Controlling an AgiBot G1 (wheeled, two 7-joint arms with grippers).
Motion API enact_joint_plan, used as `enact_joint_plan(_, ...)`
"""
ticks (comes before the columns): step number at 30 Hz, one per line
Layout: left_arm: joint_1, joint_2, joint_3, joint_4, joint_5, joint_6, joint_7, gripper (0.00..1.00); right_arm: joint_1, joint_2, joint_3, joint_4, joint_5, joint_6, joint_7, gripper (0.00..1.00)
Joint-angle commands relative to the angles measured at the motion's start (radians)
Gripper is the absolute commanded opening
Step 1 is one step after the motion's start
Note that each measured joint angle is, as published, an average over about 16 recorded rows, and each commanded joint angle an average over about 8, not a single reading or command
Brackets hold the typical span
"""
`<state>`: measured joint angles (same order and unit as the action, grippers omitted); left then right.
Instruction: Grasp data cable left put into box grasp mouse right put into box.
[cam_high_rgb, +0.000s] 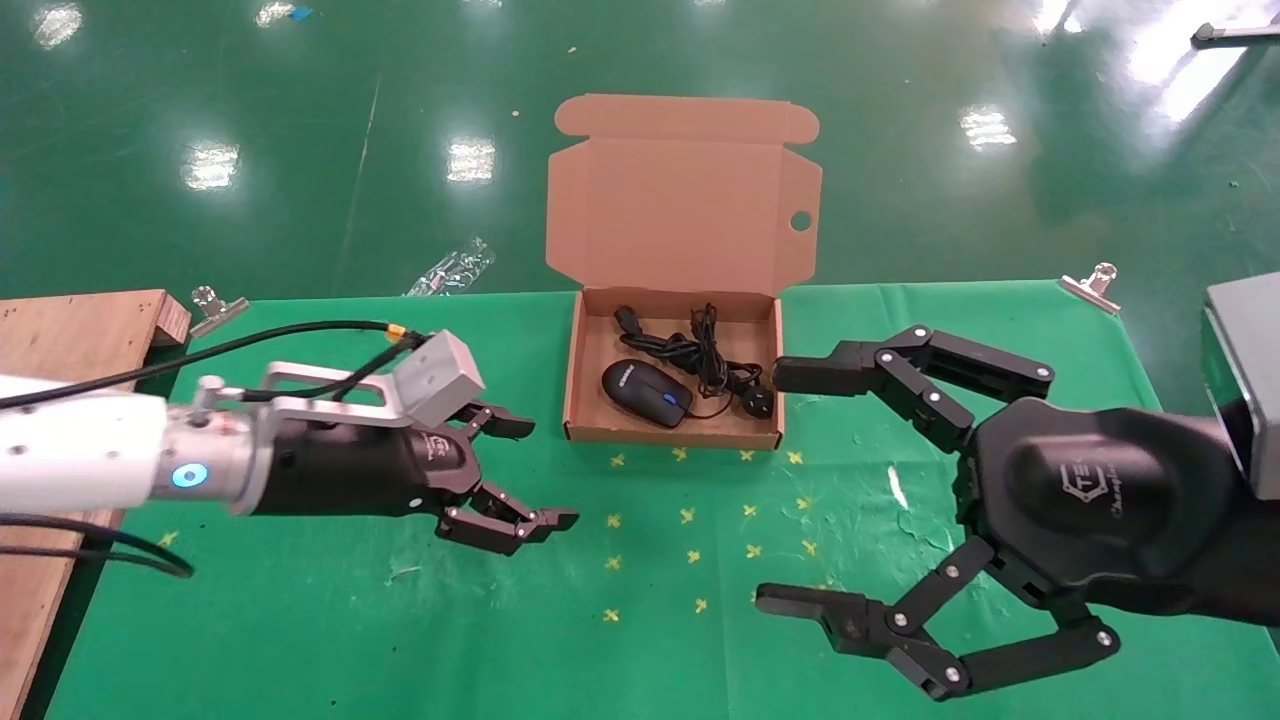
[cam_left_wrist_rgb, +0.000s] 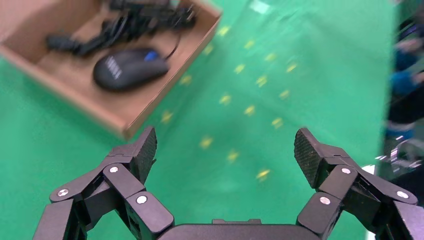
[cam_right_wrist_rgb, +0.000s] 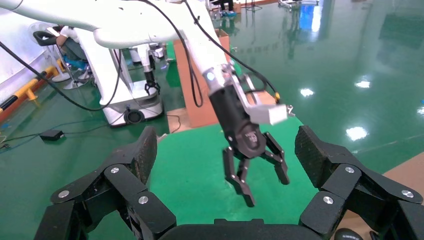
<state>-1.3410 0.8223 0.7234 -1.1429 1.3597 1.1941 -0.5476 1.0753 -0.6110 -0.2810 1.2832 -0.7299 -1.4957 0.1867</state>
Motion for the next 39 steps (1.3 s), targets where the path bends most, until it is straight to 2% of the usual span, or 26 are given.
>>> enact_joint_plan(1,0.022,-0.018,-0.037,-0.012,-0.053,0.025,0.030,1.00,0.000,0.000,0.000,0.000,0.000,0.000,0.000,1.00)
enact_joint_plan(19,0.222,-0.176,-0.369,-0.118,-0.524,0.251,0.300,1.00,0.000,0.001,-0.002,0.000,0.001,0.001,-0.001,1.00)
enact_joint_plan(25,0.272,-0.215,-0.455,-0.144,-0.646,0.308,0.364,1.00,0.000,0.001,-0.002,0.000,0.002,0.000,-0.001,1.00)
enact_joint_plan(29,0.286,-0.226,-0.478,-0.152,-0.682,0.324,0.378,1.00,-0.001,0.002,-0.001,0.000,0.003,0.000,-0.001,1.00)
enact_joint_plan(39,0.276,-0.218,-0.459,-0.146,-0.654,0.312,0.366,1.00,0.000,0.001,-0.002,0.000,0.002,0.001,-0.001,1.00)
